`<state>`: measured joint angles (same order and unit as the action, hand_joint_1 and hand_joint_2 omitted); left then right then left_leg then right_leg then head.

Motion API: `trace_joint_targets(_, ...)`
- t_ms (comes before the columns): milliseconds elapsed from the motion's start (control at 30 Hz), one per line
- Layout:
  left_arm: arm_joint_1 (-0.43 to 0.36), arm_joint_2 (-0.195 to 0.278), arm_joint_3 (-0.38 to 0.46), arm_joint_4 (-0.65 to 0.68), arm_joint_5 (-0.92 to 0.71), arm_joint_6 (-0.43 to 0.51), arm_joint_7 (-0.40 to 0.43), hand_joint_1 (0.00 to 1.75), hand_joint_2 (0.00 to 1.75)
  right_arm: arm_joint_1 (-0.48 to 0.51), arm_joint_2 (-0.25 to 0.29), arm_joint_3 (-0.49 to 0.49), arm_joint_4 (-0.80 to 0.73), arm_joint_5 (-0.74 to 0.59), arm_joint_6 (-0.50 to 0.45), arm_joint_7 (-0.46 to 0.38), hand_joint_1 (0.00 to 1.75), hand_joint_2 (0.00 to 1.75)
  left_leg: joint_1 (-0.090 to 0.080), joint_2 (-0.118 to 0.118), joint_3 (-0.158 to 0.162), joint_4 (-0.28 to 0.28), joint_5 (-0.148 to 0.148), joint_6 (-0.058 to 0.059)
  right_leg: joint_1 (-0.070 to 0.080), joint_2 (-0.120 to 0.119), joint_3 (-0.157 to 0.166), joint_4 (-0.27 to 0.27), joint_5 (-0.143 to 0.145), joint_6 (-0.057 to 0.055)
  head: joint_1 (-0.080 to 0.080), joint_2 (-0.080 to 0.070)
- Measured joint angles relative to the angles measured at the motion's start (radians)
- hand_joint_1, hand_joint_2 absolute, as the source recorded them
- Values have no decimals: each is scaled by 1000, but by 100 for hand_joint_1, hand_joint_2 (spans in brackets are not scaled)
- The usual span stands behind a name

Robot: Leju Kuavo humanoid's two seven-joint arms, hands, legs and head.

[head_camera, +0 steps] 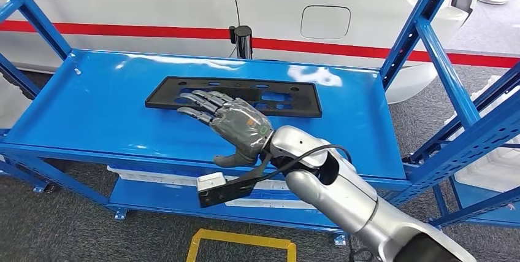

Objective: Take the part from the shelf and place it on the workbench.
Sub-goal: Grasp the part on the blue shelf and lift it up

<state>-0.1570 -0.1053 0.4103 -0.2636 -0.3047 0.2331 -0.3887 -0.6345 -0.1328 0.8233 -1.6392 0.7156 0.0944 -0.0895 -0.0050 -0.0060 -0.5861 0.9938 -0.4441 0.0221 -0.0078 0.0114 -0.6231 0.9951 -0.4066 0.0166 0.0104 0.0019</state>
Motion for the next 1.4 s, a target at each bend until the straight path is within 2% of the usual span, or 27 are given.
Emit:
trace_joint_targets(433, 2, 0, -1, 0, 1, 0, 9, 0, 0, -87, 100, 66, 118, -33, 29, 46, 0, 175, 0, -1, -1, 0, 0, -1, 0, -1, 0, 0, 0, 0, 0, 0)
trace_joint_targets(733, 2, 0, -1, 0, 0, -1, 12, 0, 0, -106, 129, 84, 164, -31, 30, 57, 0, 175, 0, -1, -1, 0, 0, -1, 0, -1, 0, 0, 0, 0, 0, 0)
trace_joint_targets(1133, 1, 0, -1, 0, 0, 3, 22, 0, 0, -121, 199, 118, 293, 12, 12, 112, 0, 175, 0, -1, -1, 0, 0, -1, 0, -1, 0, 0, 0, 0, 0, 0)
trace_joint_targets(1400, 1, 0, -1, 0, 0, 3, 25, 0, 0, -121, 214, 134, 326, 15, 10, 113, 0, 175, 0, -1, -1, 0, 0, -1, 0, -1, 0, 0, 0, 0, 0, 0)
